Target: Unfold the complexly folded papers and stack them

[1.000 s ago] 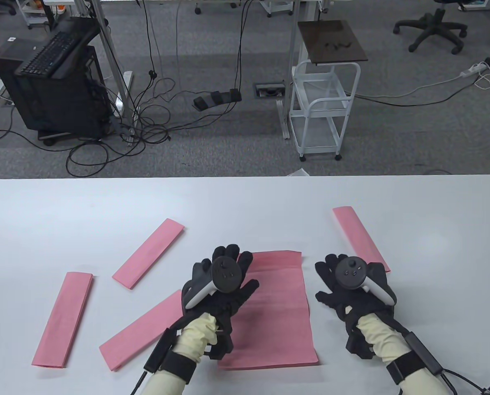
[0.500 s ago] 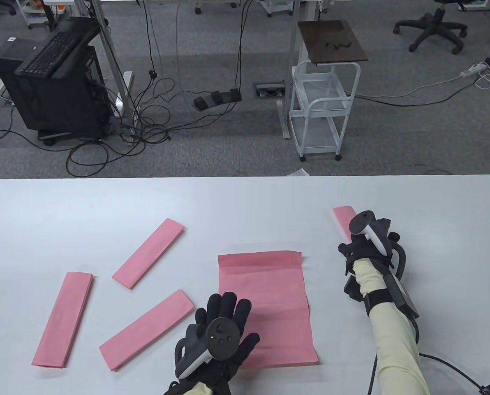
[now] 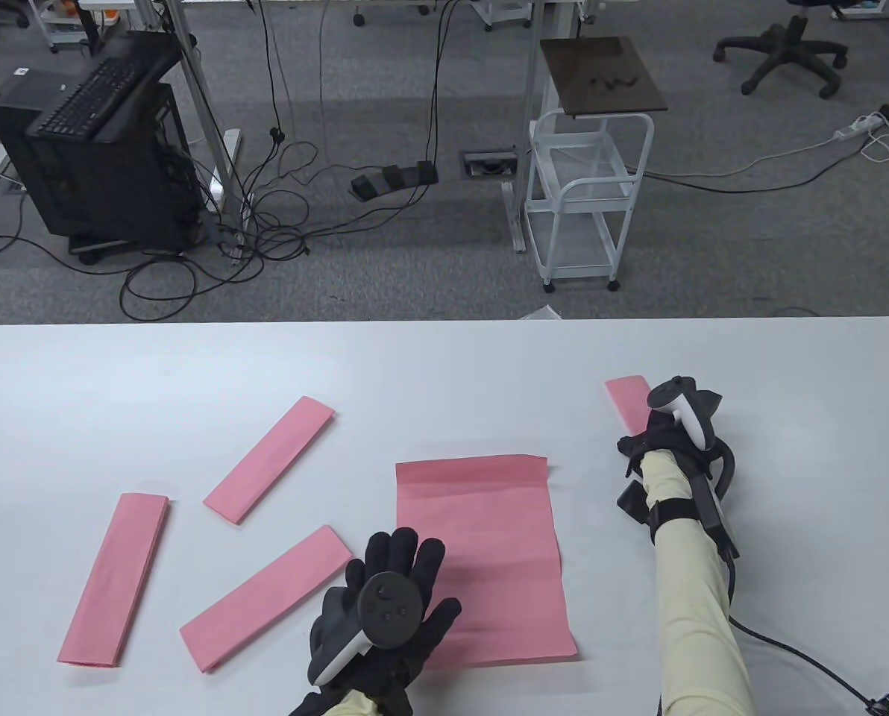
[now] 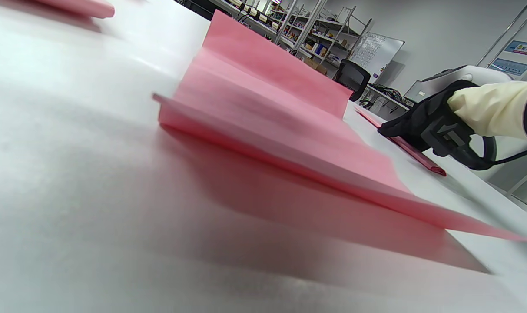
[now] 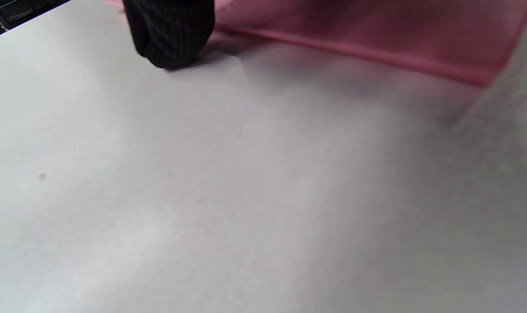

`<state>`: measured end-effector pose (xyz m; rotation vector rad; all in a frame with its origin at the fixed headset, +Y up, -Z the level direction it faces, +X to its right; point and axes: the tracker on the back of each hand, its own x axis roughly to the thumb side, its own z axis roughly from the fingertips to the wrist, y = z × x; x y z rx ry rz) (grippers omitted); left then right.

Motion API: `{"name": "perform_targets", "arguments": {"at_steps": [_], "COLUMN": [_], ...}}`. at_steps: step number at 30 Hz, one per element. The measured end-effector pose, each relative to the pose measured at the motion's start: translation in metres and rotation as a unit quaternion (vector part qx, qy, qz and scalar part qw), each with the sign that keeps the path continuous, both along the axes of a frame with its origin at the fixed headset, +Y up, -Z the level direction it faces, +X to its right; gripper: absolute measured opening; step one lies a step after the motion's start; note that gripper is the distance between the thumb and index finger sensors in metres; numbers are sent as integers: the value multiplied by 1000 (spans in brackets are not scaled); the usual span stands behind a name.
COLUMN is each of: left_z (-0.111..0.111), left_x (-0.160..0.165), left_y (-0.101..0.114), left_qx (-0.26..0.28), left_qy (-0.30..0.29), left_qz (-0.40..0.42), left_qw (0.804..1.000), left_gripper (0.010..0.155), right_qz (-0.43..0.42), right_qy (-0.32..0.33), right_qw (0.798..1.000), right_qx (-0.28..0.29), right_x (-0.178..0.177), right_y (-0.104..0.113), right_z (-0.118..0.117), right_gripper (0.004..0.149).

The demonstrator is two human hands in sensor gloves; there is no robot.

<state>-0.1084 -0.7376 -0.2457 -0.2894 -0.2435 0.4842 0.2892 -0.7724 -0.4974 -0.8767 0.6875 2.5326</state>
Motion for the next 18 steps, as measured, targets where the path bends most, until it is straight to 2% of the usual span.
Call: {"name": "perform_targets", "arguments": {"at_steps": [8,11,16,18], "left_z": [0,0,1,1], "left_x": [0,0,0,-1], "left_y": [-1,-1,-1,-1], "left_qx": [-3,-2,1,1], "left_qy": [-5,-4,-4,-3], "left_qz": [3,4,3,4], "left_qw": [1000,1000,1000,1000], "left_gripper": [71,71,71,71], "right_qz": [61,86,130,150], "right_qy": [20,13,15,14], "right_qw": [998,996,991,987], "right_qx": [-12,19,20,57], "right_x": [-8,-11,-11,-8], "right_y": [7,9,11,13], "right_z": [-4,-4,-4,-3], "right_gripper": [70,66,67,64]}}
